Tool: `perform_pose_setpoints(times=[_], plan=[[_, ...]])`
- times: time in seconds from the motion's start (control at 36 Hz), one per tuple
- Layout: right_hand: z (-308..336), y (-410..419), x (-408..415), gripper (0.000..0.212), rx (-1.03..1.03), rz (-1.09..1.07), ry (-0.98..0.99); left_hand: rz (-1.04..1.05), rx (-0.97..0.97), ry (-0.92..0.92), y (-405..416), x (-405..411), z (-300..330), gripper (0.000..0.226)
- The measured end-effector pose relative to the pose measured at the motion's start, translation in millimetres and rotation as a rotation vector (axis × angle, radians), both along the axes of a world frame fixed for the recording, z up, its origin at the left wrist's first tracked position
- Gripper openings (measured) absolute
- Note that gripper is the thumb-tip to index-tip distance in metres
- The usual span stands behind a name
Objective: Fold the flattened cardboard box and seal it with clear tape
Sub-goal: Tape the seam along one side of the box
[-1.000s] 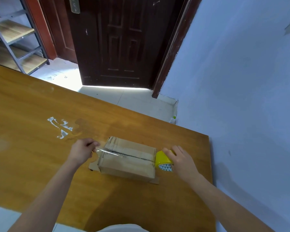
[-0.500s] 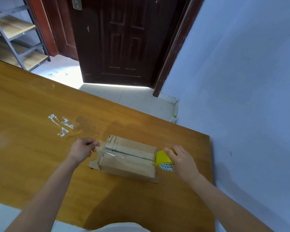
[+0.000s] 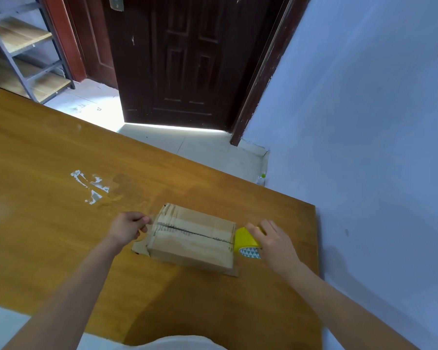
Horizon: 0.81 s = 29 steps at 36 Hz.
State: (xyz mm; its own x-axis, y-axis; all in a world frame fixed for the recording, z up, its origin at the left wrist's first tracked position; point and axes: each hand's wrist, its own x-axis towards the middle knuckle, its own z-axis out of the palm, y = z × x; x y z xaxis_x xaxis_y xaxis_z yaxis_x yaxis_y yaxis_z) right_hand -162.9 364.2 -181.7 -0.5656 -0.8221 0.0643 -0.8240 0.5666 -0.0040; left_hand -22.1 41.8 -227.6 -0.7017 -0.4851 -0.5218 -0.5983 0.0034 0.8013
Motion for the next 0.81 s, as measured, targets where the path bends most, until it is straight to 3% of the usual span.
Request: perform_pose_setpoints(times=[0.39, 0.81], plan=[[-0.8, 0.5, 1.5, 0.091, 0.003, -0.011, -0.023, 0.081, 0.057, 0.000, 7.8, 2.0, -8.3, 0.019], [-3.1, 0.6, 2.4, 0.094, -0.021, -0.032, -0.033, 0.148, 0.027, -0.153, 22.1, -9.6, -7.8, 0.027]])
